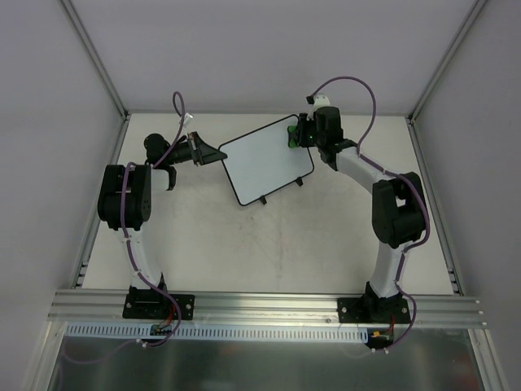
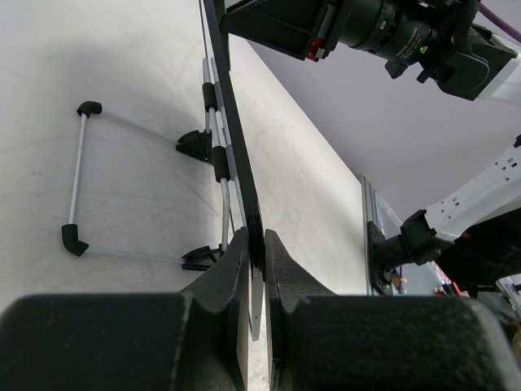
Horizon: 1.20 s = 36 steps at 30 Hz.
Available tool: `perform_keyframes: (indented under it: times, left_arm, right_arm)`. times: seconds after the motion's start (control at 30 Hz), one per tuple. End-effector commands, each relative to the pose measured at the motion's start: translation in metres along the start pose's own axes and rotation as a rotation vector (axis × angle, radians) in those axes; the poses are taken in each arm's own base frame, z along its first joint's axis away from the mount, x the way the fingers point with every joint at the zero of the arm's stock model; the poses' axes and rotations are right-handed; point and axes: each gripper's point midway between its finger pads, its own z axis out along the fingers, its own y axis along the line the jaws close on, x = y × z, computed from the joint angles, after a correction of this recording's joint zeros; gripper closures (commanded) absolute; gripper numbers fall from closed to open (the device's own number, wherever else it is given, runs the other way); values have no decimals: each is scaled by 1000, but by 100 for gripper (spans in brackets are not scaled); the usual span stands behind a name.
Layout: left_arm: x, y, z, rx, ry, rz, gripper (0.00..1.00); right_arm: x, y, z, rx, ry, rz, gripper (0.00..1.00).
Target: Erase the whiteboard
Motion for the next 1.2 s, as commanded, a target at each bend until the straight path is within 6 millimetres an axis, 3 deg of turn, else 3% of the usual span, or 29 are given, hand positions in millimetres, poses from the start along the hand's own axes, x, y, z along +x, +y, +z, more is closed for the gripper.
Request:
perform_keyframes:
  times: [0.0,0.2,0.4,0.6,0.7,1.0,1.17]
  left_arm:
    - [-3,-47,5,162,33,354,100]
    - [-3,-47,5,162,31,353,100]
    - [-4,-48,5,163,32,356,100]
    - [-4,-49,5,164,32,357,100]
    - [-3,-49,6,164,32,354,100]
    - [-4,-49,6,163,30,357,100]
    - [-4,-50,5,163,29,358,100]
  right_arm:
    - [7,-31,1,92,16,-1,100]
    - [19,-45,-1,106,42,32,100]
    - [24,-26,2,40,59,48,100]
    - [28,20,5,-37,63,-14,100]
    - [35,55,5,-92,72,-43,100]
    - [63,120,5,-181,109,-102,100]
    - [82,143,-3,-198,112,-124,100]
